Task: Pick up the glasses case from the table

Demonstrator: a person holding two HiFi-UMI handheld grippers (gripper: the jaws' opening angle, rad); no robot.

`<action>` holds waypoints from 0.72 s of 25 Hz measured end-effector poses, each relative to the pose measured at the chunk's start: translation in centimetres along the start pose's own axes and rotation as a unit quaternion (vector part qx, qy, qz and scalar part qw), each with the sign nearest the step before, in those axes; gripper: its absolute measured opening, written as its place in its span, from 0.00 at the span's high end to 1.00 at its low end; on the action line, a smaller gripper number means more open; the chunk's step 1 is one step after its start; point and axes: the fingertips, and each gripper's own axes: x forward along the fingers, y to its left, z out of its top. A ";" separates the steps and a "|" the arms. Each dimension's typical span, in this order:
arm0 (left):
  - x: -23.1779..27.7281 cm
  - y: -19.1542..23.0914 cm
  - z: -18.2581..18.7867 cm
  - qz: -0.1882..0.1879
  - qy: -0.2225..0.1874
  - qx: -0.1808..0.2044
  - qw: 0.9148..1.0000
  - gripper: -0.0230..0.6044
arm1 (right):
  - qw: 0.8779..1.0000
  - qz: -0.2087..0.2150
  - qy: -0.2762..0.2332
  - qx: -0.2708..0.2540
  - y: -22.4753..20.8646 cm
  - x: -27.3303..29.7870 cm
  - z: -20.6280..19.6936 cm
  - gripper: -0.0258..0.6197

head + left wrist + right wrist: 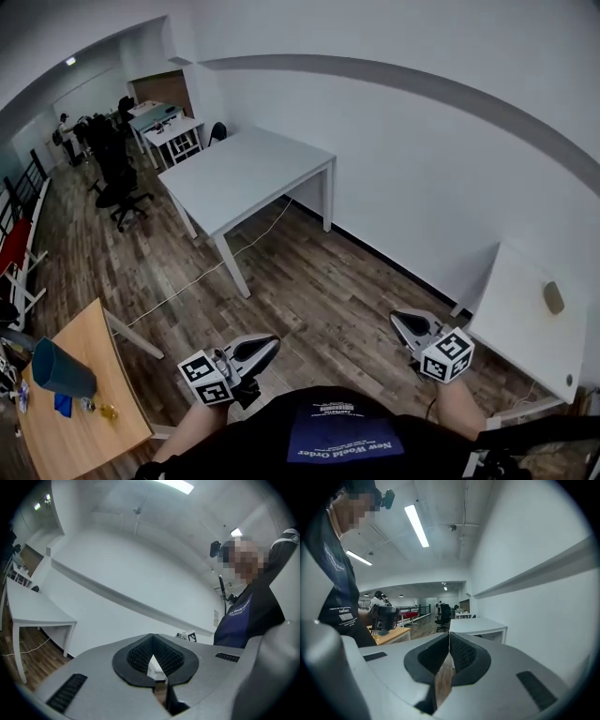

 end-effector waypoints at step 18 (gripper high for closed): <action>11.2 23.1 6.8 -0.147 0.018 -0.022 0.989 0.96 | 0.993 -0.117 0.006 0.014 -13.1 13.0 2.7 0.96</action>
